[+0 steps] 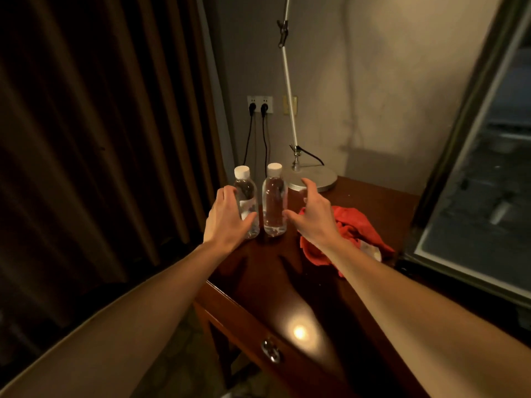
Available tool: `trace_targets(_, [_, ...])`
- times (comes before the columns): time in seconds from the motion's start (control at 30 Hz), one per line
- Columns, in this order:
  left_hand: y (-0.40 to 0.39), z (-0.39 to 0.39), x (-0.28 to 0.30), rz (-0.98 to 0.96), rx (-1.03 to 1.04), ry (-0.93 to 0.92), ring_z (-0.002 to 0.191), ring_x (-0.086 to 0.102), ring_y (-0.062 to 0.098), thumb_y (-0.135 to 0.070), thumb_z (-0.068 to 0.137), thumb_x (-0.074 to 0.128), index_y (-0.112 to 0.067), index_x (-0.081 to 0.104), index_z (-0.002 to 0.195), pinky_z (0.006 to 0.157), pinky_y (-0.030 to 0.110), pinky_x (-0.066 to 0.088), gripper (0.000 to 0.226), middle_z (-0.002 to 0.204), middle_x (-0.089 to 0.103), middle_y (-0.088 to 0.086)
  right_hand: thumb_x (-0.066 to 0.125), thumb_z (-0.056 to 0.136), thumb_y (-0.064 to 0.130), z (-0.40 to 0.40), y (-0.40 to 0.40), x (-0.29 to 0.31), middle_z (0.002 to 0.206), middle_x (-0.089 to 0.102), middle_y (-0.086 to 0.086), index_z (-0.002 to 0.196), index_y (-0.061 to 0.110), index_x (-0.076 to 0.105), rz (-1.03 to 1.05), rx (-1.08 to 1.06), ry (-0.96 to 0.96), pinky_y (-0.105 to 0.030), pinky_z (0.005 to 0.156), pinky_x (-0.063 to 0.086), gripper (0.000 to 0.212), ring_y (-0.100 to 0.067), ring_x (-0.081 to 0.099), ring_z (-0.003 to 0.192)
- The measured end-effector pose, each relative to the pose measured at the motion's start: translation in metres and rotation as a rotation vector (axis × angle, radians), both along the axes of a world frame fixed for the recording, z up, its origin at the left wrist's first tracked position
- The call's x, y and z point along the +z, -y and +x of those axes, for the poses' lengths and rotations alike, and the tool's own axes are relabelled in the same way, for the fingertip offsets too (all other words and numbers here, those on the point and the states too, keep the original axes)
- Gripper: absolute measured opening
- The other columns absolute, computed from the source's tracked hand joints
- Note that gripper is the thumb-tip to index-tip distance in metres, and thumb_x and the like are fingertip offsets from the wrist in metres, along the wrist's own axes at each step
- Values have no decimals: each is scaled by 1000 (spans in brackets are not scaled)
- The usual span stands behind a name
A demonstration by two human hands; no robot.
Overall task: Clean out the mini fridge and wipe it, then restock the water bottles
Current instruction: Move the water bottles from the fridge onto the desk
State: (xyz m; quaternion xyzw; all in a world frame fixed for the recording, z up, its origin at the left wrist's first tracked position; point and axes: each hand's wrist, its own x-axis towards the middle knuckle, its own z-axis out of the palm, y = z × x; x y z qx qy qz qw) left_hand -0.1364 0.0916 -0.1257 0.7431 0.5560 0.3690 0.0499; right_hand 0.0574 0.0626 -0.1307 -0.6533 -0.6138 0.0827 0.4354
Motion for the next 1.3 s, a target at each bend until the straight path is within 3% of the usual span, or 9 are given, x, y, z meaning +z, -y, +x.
trace_targets(0.13, [33, 28, 6, 33, -109, -56, 100, 58, 24, -30, 83, 74, -11, 50, 116, 81, 44, 53, 45, 113, 56, 7, 74, 82, 27, 30, 47, 1, 119, 65, -10, 146, 20, 35, -45, -59, 82, -34, 89, 48, 76, -25, 59, 117])
trace_targets(0.23, [57, 62, 7, 16, -219, -110, 101, 58, 25, -36, 83, 71, -13, 52, 111, 83, 44, 51, 41, 109, 57, 5, 71, 82, 30, 61, 89, 5, 127, 62, -6, 144, 23, 38, -73, -128, 152, -37, 92, 49, 70, -28, 58, 118])
trace_targets(0.43, [105, 147, 6, 31, -409, -228, 119, 53, 25, -44, 85, 65, -16, 51, 128, 92, 40, 48, 52, 127, 55, 4, 70, 84, 37, 140, 174, 8, 133, 59, -3, 144, 29, 37, -155, -323, 177, -42, 93, 50, 69, -30, 57, 120])
trace_targets(0.63, [152, 243, 9, 80, -602, -272, 120, 53, 21, -48, 90, 59, -17, 55, 128, 92, 36, 47, 49, 130, 55, 0, 72, 84, 32, 221, 242, 5, 122, 63, 0, 130, 25, 51, -136, -557, -43, -33, 85, 51, 51, -22, 63, 107])
trace_targets(0.77, [169, 301, 13, 6, -686, -242, 125, 51, 22, -53, 89, 58, -18, 56, 131, 100, 38, 46, 54, 133, 56, 1, 69, 86, 22, 267, 269, 8, 116, 64, -6, 125, 13, 54, 34, -732, -163, -24, 78, 41, 42, -26, 62, 105])
trace_targets(0.93, [186, 365, 21, -120, -719, -134, 124, 55, 28, -51, 85, 63, -27, 51, 138, 98, 41, 48, 59, 137, 58, 2, 65, 90, 23, 305, 274, 15, 142, 50, -15, 151, 12, 30, 124, -914, -235, -30, 97, 42, 71, -31, 52, 125])
trace_targets(1.13, [184, 435, 24, -206, -749, -22, 121, 56, 32, -37, 84, 69, -18, 42, 142, 96, 39, 48, 67, 135, 58, 9, 64, 91, 22, 336, 260, 15, 157, 28, -14, 155, 7, 13, 142, -953, -256, -28, 109, 25, 83, -28, 32, 142])
trace_targets(1.2, [181, 453, 22, -248, -762, 39, 117, 59, 30, -34, 82, 73, -16, 44, 138, 93, 34, 48, 65, 130, 61, 8, 64, 90, 23, 350, 251, 14, 157, 28, -12, 155, 10, 16, 112, -946, -272, -31, 110, 28, 82, -28, 31, 142])
trace_targets(1.3, [172, 475, 17, -309, -807, 169, 109, 64, 29, -39, 74, 79, -16, 47, 127, 91, 44, 53, 66, 123, 65, 6, 69, 82, 24, 368, 237, 13, 143, 48, -11, 145, 15, 36, 136, -941, -335, -36, 102, 40, 72, -30, 47, 130])
